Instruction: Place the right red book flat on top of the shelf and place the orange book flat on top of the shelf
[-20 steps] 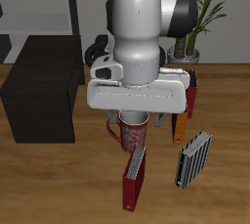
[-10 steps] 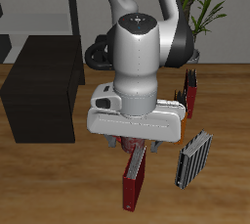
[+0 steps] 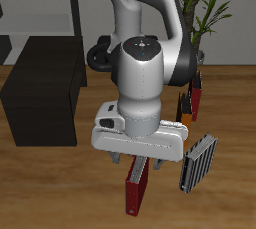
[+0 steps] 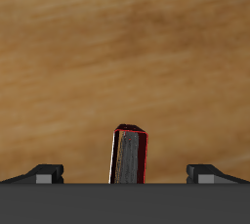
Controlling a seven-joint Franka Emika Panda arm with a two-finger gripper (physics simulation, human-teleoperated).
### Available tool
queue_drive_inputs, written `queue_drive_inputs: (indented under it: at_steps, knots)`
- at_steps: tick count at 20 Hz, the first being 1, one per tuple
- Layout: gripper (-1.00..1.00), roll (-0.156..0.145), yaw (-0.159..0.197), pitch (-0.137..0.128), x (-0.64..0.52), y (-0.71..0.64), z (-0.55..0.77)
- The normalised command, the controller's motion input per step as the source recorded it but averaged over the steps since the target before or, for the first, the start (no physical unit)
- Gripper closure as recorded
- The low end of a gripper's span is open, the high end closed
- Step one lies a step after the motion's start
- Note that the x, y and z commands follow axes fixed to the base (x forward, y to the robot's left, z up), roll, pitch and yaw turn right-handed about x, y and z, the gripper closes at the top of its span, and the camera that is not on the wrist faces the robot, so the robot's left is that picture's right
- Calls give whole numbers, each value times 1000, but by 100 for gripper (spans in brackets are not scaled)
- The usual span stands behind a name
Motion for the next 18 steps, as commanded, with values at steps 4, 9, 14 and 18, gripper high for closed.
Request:
queue_drive_inputs:
  at_steps: [4,9,14,18]
  knots:
    - [-100,5,-28,21,-28,37,-300]
    - [-100,3,8,16,-40,-10,-246]
    - [-100,-26,-46,10,-20,-90,-165]
    - [-100,17,21,37,-3,39,-307]
